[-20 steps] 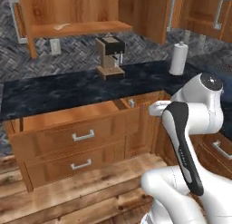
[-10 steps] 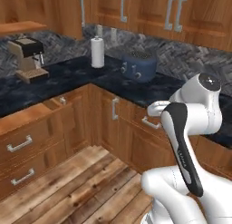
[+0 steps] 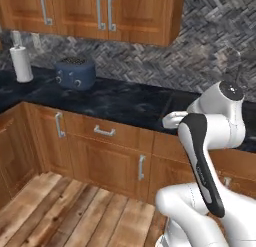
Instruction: Organize the utensils by type. Pick up the wooden spoons from the counter and place them in the open cabinet. Then pick up the metallic utensils from the counter and place them in the open drawer.
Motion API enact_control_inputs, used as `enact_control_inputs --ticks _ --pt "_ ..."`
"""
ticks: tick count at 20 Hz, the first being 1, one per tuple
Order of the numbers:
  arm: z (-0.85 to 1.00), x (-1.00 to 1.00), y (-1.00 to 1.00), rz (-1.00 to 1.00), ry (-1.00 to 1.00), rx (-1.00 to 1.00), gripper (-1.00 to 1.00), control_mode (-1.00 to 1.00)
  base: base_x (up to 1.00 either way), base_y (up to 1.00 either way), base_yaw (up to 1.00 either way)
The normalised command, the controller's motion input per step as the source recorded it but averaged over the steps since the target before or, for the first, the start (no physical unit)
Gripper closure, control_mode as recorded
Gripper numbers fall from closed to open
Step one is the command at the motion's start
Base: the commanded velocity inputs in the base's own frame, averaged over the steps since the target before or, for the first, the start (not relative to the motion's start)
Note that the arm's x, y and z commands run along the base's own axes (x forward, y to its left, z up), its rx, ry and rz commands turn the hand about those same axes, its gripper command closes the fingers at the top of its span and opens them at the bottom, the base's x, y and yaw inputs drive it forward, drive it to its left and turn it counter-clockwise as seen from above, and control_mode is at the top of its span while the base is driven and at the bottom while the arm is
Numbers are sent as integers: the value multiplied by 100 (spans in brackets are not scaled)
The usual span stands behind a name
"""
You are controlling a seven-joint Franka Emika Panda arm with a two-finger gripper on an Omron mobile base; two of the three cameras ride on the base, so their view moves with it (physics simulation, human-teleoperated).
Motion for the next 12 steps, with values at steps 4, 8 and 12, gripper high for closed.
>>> enact_control_inputs --ticks 4,8,12 --pt "0 0 0 0 0 0 -100 100 -27 -25 -72" --pt "0 0 0 0 0 0 -100 100 -6 -48 -68" --pt "0 0 0 0 0 0 -100 100 0 -53 -77"
